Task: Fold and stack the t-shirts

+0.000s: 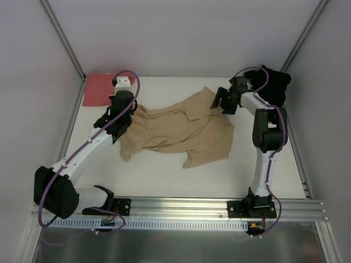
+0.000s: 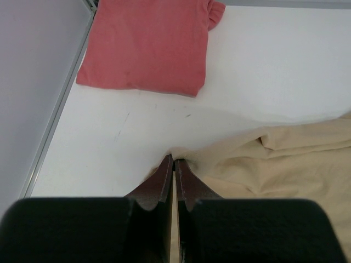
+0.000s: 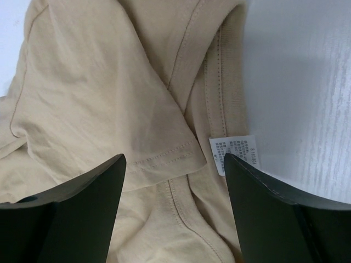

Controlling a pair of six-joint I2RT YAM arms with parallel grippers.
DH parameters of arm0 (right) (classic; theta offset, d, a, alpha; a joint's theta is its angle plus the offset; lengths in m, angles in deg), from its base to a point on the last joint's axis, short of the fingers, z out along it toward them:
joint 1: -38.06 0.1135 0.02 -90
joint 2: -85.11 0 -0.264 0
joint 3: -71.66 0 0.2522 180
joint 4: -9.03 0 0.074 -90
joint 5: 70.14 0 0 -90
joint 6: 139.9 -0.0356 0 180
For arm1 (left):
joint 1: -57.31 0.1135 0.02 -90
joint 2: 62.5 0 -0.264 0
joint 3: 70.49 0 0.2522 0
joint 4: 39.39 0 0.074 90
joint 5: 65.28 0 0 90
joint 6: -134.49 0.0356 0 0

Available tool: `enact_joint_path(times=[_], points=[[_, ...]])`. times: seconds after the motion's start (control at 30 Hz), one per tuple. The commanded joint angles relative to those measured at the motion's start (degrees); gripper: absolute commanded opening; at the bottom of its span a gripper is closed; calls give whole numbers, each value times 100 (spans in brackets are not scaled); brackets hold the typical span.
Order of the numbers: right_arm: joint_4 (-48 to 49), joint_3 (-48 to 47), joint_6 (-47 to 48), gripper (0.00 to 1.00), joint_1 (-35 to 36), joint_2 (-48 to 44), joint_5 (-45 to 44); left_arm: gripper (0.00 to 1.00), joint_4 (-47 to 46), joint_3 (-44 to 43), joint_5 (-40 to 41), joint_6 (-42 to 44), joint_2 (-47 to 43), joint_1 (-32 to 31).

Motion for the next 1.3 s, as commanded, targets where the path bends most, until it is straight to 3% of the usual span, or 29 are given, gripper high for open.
enact_joint_path(times=[0.0, 1.27], points=[[107, -55, -53, 77, 7, 123, 176, 0, -145, -38, 10, 12, 57, 17], [-315, -371, 26, 79, 86, -589, -35, 0, -154, -12, 28, -41, 162, 8]])
